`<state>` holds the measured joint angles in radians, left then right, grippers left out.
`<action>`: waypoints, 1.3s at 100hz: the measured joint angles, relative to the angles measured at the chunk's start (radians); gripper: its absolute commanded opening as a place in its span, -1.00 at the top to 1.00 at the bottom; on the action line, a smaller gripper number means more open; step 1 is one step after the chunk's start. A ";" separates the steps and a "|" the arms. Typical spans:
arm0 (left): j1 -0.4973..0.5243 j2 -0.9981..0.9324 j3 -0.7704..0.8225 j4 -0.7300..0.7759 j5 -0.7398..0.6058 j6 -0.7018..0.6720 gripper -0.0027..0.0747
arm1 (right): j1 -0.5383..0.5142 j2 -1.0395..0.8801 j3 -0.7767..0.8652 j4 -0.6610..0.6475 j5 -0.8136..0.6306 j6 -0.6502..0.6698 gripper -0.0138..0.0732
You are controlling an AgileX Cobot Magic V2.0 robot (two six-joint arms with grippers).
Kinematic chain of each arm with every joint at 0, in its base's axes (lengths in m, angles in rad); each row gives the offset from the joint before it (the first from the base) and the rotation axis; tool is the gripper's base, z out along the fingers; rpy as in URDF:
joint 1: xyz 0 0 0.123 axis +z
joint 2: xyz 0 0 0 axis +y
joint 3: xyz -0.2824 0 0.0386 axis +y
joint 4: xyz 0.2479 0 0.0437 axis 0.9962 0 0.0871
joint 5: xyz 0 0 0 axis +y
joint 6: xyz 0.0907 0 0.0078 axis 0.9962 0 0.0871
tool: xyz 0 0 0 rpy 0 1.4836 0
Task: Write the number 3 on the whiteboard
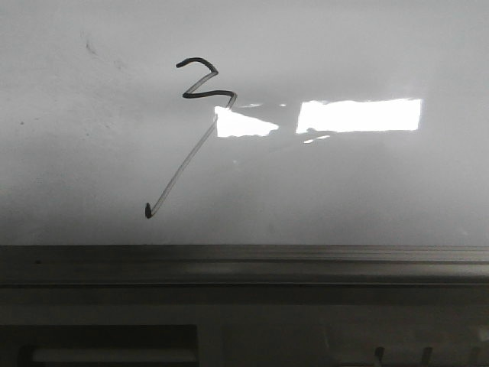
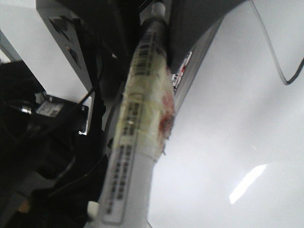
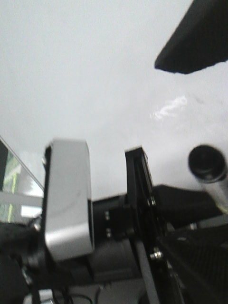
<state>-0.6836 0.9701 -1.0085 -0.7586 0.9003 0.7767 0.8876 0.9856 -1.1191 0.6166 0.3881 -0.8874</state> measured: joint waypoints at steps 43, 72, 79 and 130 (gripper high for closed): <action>0.000 0.004 0.283 0.259 -0.540 -0.545 0.99 | -0.344 -0.334 0.224 0.013 -0.005 0.083 0.83; 0.072 0.112 0.364 0.251 -0.698 -0.642 0.98 | -0.348 -0.381 0.357 0.097 0.003 0.085 0.83; 0.090 0.144 0.364 0.244 -0.700 -0.646 0.98 | -0.348 -0.381 0.360 0.102 0.003 0.085 0.83; 0.097 0.212 0.344 0.220 -0.716 -0.653 0.19 | -0.349 -0.381 0.360 0.150 0.007 0.086 0.83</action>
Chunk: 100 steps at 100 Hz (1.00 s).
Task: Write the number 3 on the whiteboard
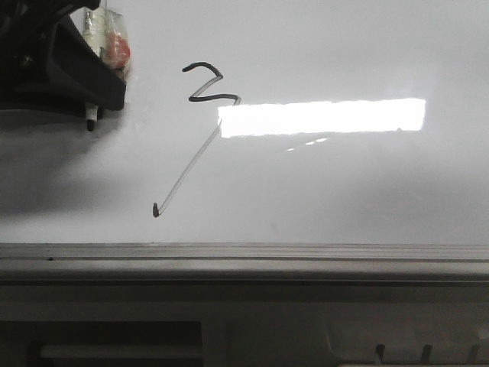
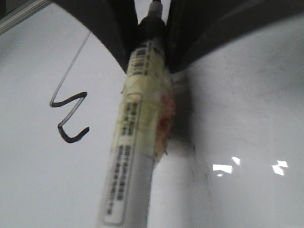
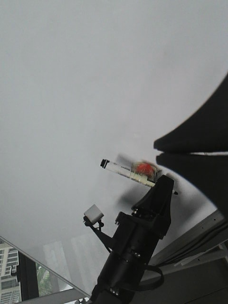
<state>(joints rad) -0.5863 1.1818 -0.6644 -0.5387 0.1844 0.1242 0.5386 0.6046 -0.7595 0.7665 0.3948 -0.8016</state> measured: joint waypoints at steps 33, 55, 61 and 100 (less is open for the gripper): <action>-0.006 0.000 -0.002 -0.014 0.009 0.000 -0.06 | 0.000 0.000 0.000 0.007 0.017 0.000 0.83; -0.006 -0.018 -0.017 -0.009 0.007 0.000 -0.34 | 0.000 -0.001 0.000 0.008 0.025 0.000 0.83; -0.004 -0.042 -0.021 0.005 -0.002 0.000 -0.34 | 0.000 -0.001 0.000 0.006 0.038 0.000 0.83; 0.018 -0.511 0.005 0.211 0.020 0.001 0.24 | 0.000 -0.130 0.244 -0.048 -0.138 0.002 0.83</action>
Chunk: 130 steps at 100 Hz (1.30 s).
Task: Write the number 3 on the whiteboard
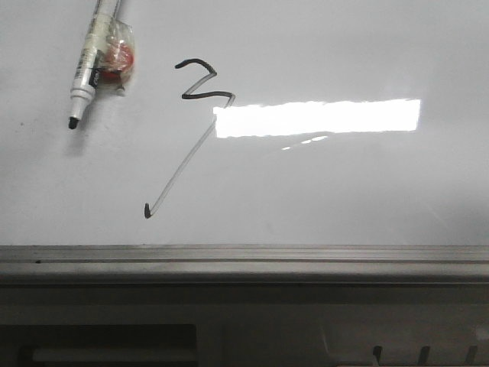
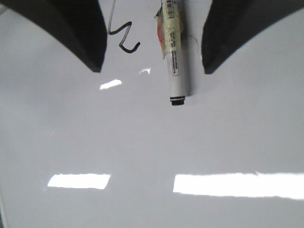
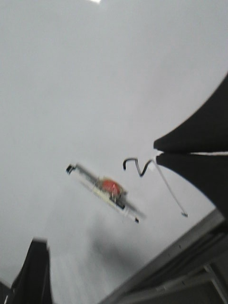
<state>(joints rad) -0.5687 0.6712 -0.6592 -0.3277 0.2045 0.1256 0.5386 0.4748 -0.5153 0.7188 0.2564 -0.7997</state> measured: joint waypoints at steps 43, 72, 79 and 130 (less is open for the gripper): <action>0.000 -0.329 0.256 0.084 0.025 0.003 0.98 | -0.002 -0.148 0.327 0.000 -0.281 0.000 0.83; 0.000 -0.334 0.305 0.027 0.027 0.004 0.99 | -0.002 -0.148 0.351 0.000 -0.281 0.001 0.83; 0.000 -0.334 0.307 0.009 0.027 0.004 0.98 | -0.002 -0.148 0.351 0.000 -0.281 0.001 0.83; 0.021 -0.409 0.490 0.303 -0.184 0.008 0.99 | -0.002 -0.148 0.351 0.000 -0.281 0.001 0.83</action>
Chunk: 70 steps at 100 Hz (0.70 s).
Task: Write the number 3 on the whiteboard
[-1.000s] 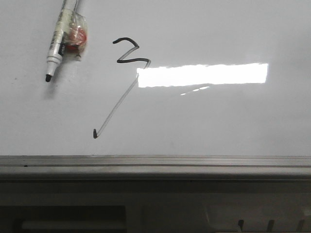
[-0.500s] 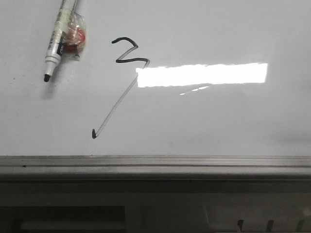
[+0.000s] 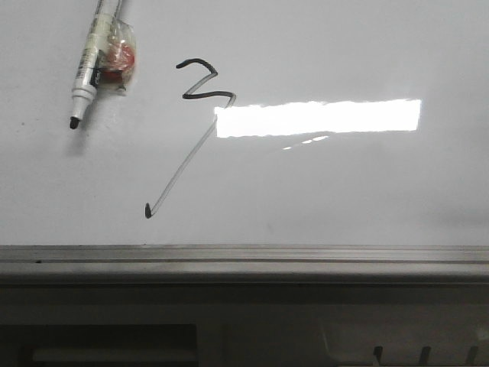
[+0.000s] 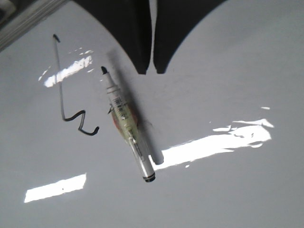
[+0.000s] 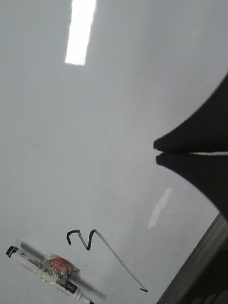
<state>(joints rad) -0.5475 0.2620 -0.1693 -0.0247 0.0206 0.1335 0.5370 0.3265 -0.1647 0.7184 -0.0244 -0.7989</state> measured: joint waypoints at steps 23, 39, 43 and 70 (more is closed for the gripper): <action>0.117 -0.167 0.170 -0.094 -0.076 0.000 0.98 | 0.000 0.000 0.000 0.000 0.000 0.000 0.83; 0.207 -0.238 0.170 -0.122 0.033 0.000 0.99 | 0.000 0.000 0.000 0.000 0.000 0.000 0.83; 0.231 -0.245 0.170 -0.127 0.070 0.000 0.99 | 0.000 0.000 0.000 0.000 0.000 0.000 0.83; 0.324 -0.266 0.170 -0.160 0.318 0.000 0.98 | 0.000 0.000 0.000 0.000 0.000 0.000 0.83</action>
<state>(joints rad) -0.2231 -0.0044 0.0010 -0.1844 0.3389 0.1335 0.5370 0.3265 -0.1647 0.7184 -0.0244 -0.7989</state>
